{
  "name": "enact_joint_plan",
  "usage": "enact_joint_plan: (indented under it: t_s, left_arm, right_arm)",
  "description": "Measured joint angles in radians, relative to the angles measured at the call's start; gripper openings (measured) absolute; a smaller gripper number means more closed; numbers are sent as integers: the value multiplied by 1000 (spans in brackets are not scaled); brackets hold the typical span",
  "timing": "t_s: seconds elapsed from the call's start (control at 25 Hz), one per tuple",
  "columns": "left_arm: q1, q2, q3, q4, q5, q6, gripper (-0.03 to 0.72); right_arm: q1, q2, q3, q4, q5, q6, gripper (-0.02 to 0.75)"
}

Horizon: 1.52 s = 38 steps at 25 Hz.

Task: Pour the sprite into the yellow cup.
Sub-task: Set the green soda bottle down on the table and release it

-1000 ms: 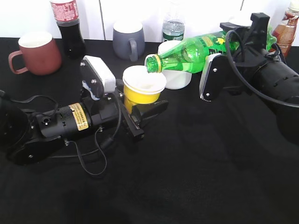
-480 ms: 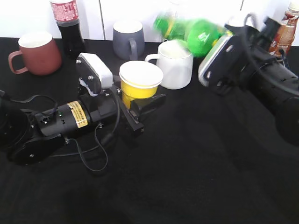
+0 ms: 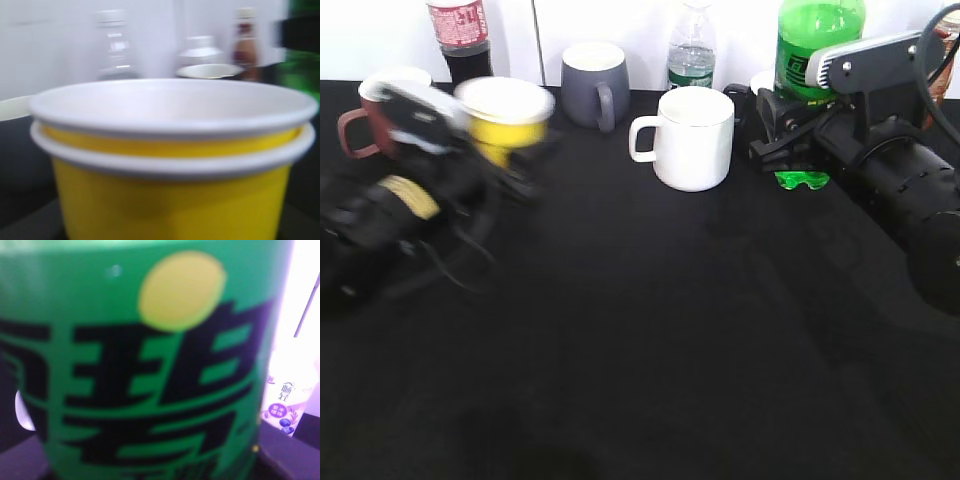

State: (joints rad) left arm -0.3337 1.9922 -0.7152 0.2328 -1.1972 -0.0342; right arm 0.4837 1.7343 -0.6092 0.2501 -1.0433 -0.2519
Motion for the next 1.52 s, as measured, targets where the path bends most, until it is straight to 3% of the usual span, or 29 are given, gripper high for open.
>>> enact_joint_plan:
  t_s: [0.16,0.48,0.88,1.0,1.12,1.32,1.44,1.52]
  left_arm:
    - [99,72,-110,-1,-1,3,482]
    - [99,298,-401,72,-1,-49,482]
    - [92,352,-459,91,125,-107,501]
    - [92,357,-456,94,143,-127,579]
    - [92,329,-399,89,138,-131,602]
    - [93,161,-133,36,180,-132,599]
    - [93,-51,76,37,207,-132,594]
    - [93,-213,146,38,340,-132,594]
  right_arm:
    - [0,1,0,0,0,15,459]
    - [0,1,0,12,0,21,459]
    - [0,1,0,21,0,21,459]
    - [0,1,0,23,0,21,459]
    - [0,1,0,24,0,21,459]
    - [-17,1,0,98,0,49,459]
    - [-159,1,0,82,13,154,459]
    - [-277,1,0,22,34,192,459]
